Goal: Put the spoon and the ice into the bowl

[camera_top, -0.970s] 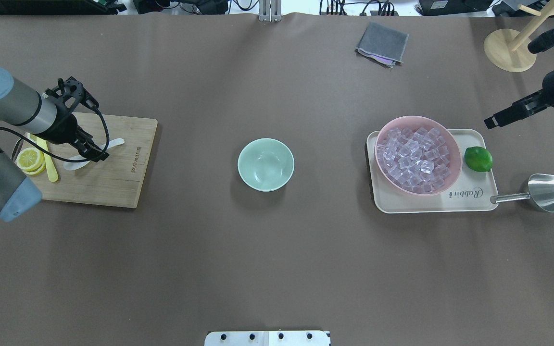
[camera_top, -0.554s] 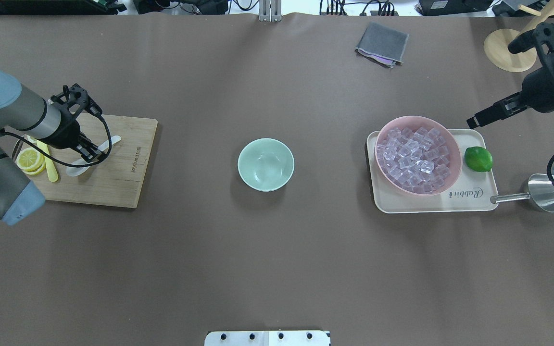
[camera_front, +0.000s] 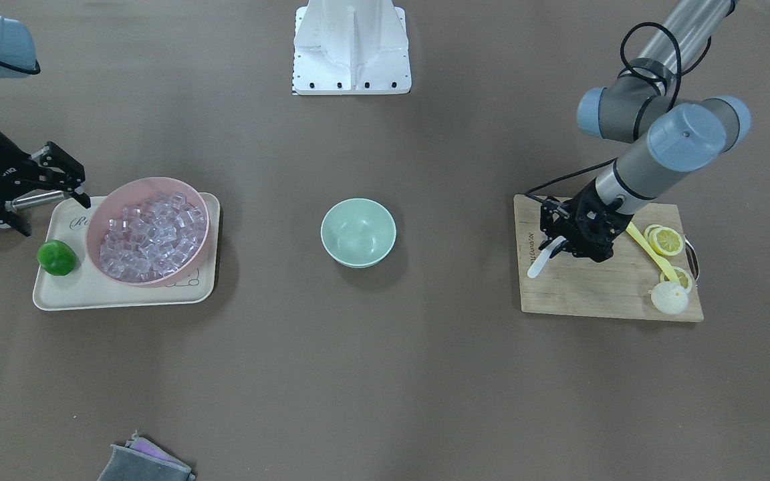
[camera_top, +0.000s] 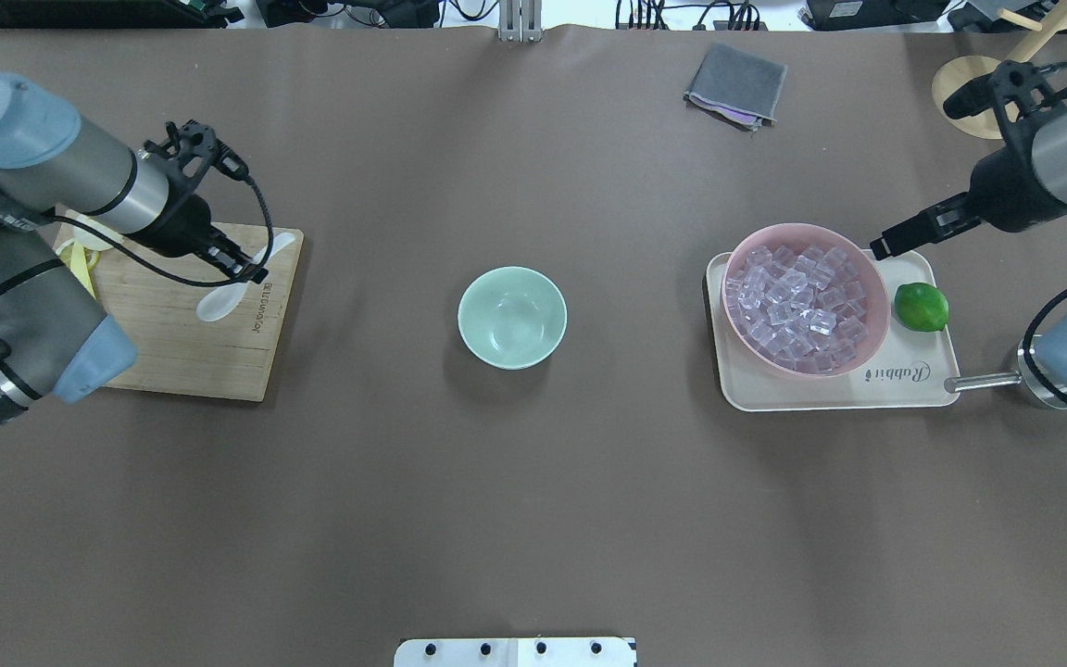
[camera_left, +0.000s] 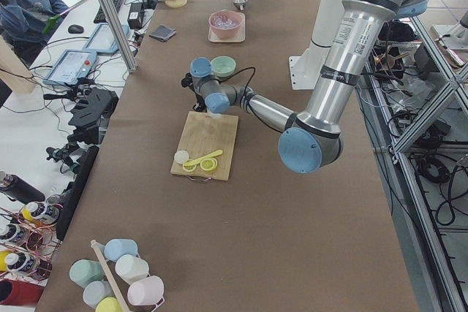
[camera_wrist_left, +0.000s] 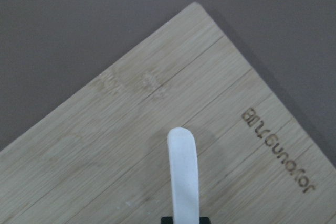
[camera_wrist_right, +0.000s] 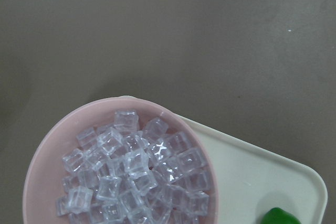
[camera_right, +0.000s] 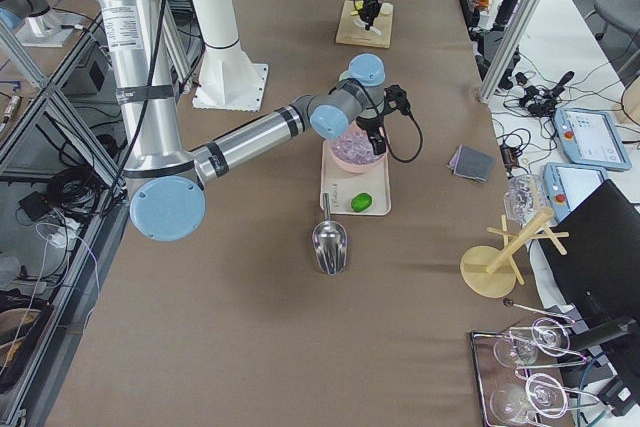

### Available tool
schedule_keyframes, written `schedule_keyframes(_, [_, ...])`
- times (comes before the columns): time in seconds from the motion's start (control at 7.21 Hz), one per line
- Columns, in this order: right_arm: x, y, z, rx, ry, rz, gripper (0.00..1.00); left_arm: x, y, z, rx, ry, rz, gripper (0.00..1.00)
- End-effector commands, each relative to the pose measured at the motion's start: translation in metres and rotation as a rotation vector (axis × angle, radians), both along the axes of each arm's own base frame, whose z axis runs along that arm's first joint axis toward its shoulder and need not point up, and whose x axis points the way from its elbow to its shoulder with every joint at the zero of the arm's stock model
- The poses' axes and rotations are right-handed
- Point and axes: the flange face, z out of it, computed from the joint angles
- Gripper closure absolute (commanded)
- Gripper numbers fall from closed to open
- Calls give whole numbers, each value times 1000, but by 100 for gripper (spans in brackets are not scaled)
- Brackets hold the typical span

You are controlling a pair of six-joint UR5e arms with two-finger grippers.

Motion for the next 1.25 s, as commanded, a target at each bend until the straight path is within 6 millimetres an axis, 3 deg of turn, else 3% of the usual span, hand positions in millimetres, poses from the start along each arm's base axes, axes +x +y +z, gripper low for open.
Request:
schedule_keyframes(0.0, [-41, 12, -9, 29, 28, -16, 5, 54, 4, -94, -103, 108, -38, 100])
schedule_keyframes(0.42, [-79, 21, -19, 64, 39, -57, 8, 138, 3, -177, -115, 139, -148, 100])
schedule_keyframes(0.55, [-88, 20, -24, 68, 38, -66, 9, 152, -6, -194, -128, 144, -159, 100])
schedule_keyframes(0.83, [-93, 21, -22, 77, 56, -61, 11, 174, 8, -208, -98, 148, -181, 100])
schedule_keyframes(1.11, [-107, 21, -9, 79, 94, -58, 11, 182, 9, -202, -80, 175, -177, 100])
